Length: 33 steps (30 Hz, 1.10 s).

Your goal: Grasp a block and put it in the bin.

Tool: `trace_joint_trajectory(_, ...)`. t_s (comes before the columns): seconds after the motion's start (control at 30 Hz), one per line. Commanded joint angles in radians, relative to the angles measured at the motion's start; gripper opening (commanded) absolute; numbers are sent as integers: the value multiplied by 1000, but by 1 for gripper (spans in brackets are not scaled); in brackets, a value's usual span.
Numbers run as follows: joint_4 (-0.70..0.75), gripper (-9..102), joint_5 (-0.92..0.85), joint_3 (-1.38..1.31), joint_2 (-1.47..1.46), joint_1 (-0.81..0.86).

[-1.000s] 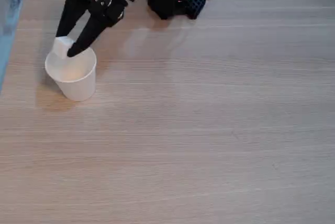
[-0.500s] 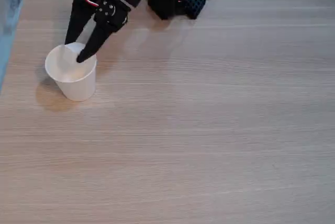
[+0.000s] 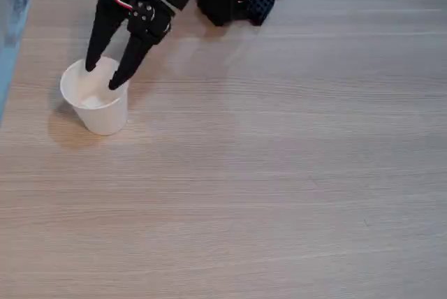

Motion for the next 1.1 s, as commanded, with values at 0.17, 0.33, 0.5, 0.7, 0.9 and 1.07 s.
trace_joint_trajectory(0.17,-38,16,26,-23,28,-43)
trace_joint_trajectory(0.33,-72,6,77,-23,92,-164)
trace_joint_trajectory(0.5,-38,0,118,-20,199,-327)
trace_joint_trajectory(0.7,140,0,44,14,362,-551)
trace_joint_trajectory(0.9,394,0,-15,132,584,-727)
trace_joint_trajectory(1.07,632,0,-84,262,742,-776)
